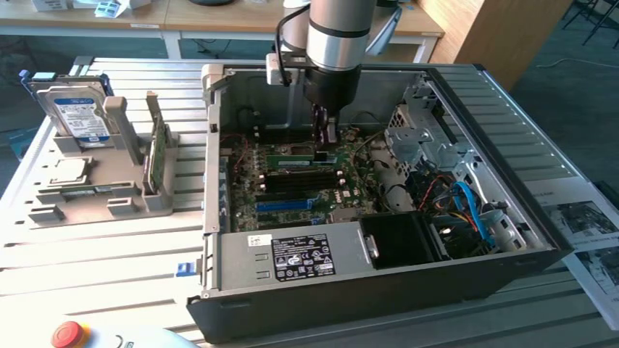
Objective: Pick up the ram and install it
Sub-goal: 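Insert the ram into the slot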
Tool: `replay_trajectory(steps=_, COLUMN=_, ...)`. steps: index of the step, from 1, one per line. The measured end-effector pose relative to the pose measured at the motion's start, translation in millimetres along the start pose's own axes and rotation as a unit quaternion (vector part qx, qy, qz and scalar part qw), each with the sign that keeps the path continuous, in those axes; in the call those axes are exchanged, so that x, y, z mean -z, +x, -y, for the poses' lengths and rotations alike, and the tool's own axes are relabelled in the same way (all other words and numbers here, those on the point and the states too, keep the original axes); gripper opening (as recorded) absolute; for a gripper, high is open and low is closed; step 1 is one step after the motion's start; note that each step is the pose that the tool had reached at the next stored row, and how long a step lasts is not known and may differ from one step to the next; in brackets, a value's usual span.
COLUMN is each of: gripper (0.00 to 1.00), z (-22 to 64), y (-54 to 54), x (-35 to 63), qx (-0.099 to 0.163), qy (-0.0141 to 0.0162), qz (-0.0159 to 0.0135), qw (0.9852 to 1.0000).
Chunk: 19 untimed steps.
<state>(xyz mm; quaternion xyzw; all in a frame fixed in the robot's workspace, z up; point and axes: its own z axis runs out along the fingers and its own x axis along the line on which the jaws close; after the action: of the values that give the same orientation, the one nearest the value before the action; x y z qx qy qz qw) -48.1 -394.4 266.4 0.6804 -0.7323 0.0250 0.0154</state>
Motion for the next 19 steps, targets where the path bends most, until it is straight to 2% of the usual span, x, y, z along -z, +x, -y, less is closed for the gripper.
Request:
replay_trajectory(steps=11, gripper=0.12, z=0.0, y=0.0, x=-0.4, qx=0.032, qy=0.0015, qz=0.0003, qw=0.9995)
replay_trajectory(steps=19, gripper=0.12, z=-0.1, y=-0.2, x=-3.7, qx=0.033, qy=0.0016, qz=0.0004, qw=0.9995)
